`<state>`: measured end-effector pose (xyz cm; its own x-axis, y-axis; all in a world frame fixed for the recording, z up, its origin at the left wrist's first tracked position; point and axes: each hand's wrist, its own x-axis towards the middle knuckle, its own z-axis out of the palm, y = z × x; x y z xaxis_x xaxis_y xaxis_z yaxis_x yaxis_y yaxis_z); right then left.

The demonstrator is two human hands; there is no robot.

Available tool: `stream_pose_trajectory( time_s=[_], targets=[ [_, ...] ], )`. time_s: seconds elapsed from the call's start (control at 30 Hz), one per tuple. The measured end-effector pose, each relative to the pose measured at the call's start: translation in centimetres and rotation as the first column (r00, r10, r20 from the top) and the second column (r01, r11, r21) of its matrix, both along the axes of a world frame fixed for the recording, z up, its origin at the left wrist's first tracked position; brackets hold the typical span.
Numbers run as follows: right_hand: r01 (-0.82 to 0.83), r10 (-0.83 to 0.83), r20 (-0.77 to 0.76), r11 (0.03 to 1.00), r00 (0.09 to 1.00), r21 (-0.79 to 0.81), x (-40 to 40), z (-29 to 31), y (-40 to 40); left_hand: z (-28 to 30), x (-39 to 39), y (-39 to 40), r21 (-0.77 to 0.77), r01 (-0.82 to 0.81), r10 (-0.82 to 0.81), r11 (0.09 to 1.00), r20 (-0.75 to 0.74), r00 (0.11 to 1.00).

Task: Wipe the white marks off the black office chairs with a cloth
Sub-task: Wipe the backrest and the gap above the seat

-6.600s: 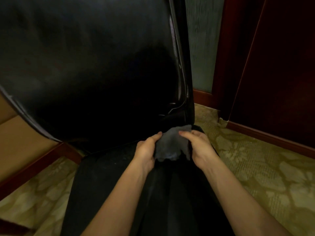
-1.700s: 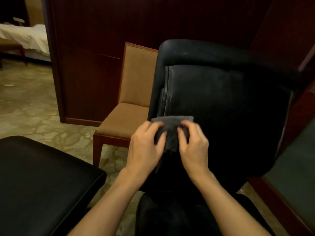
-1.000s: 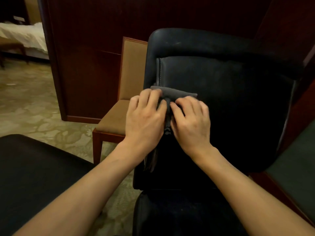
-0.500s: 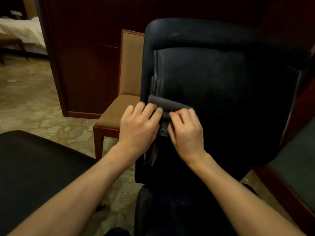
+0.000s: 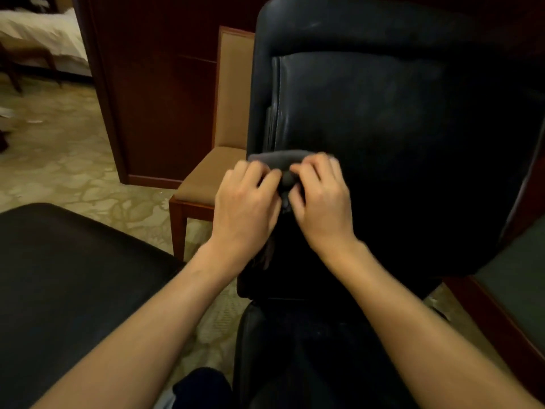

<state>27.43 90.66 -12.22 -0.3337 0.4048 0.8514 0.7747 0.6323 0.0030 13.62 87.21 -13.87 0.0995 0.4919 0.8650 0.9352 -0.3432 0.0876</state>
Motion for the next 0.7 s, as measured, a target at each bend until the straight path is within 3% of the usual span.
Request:
stream_pose_trajectory(
  time_s=[0.13,0.27,0.33,0.53,0.7],
  targets=[
    [-0.030,0.028,-0.023,0.996,0.999,-0.086,0.8,-7.1,-2.2,-6.9,0.3,-2.2,-0.090,0.057,-0.052,0.994,0.057,0.997],
    [-0.020,0.045,0.122,0.980,0.992,-0.200,1.4,-10.7,-4.1,-12.0,1.1,-3.8,-0.210,0.116,-0.079,0.971,0.176,0.981],
    [-0.040,0.065,0.118,0.980,0.991,-0.196,1.7,-9.8,-4.3,-11.3,1.5,-4.2,-0.202,0.137,-0.089,0.970,0.230,0.969],
    [-0.041,0.045,-0.051,0.997,0.998,0.065,0.7,-0.9,-2.1,-2.8,2.5,-2.3,0.052,0.079,-0.093,0.996,0.385,0.918],
    [-0.021,0.022,-0.031,0.999,0.999,0.025,0.1,-3.6,-0.9,-5.4,2.8,-1.5,0.018,0.050,-0.053,0.999,0.406,0.912]
  ],
)
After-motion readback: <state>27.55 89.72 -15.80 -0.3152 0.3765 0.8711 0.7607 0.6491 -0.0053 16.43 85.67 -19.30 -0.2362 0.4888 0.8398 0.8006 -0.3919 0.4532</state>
